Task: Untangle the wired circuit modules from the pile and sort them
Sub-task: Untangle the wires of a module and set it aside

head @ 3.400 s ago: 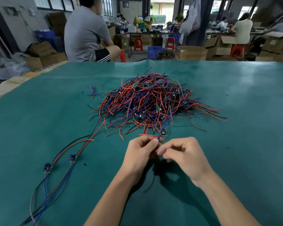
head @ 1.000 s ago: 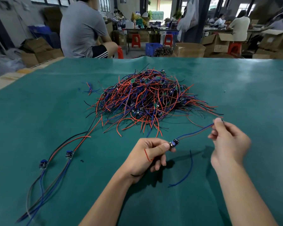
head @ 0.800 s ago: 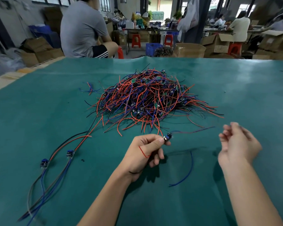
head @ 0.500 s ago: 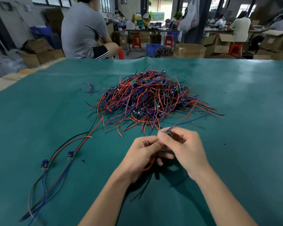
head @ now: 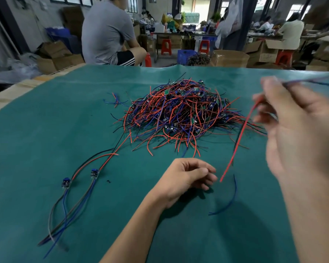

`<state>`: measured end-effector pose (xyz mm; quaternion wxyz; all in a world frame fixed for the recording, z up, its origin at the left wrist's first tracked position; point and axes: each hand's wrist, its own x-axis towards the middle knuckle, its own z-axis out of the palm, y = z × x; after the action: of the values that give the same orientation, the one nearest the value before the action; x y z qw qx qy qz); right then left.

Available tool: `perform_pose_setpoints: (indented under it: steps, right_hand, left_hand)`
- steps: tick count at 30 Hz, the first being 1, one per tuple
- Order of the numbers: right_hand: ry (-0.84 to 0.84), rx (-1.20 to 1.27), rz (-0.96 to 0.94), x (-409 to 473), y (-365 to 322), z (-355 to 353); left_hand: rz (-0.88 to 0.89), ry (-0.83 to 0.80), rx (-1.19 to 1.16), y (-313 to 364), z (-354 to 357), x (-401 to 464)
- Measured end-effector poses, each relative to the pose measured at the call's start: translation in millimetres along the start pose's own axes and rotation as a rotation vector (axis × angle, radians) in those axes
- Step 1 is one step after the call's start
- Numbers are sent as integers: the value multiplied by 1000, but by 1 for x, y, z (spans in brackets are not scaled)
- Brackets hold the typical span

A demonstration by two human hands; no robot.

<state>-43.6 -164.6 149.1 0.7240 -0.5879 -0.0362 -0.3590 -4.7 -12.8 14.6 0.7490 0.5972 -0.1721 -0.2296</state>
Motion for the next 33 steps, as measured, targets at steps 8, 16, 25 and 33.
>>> perform_pose_setpoints:
  steps: [8,16,25,33]
  right_hand:
    - [-627,-38,575,-60,34,160]
    - [-877,-986,226,-34,87,155]
    - [-393,-1320,161,58,134,54]
    - [-207,-887,234,64,146,34]
  left_hand:
    - [-37,59,47,-1,-4,6]
    - [56,173,-60,-1,-2,2]
    - [-14,261,-109,1,0,6]
    - [-33,274,-117,3,1,5]
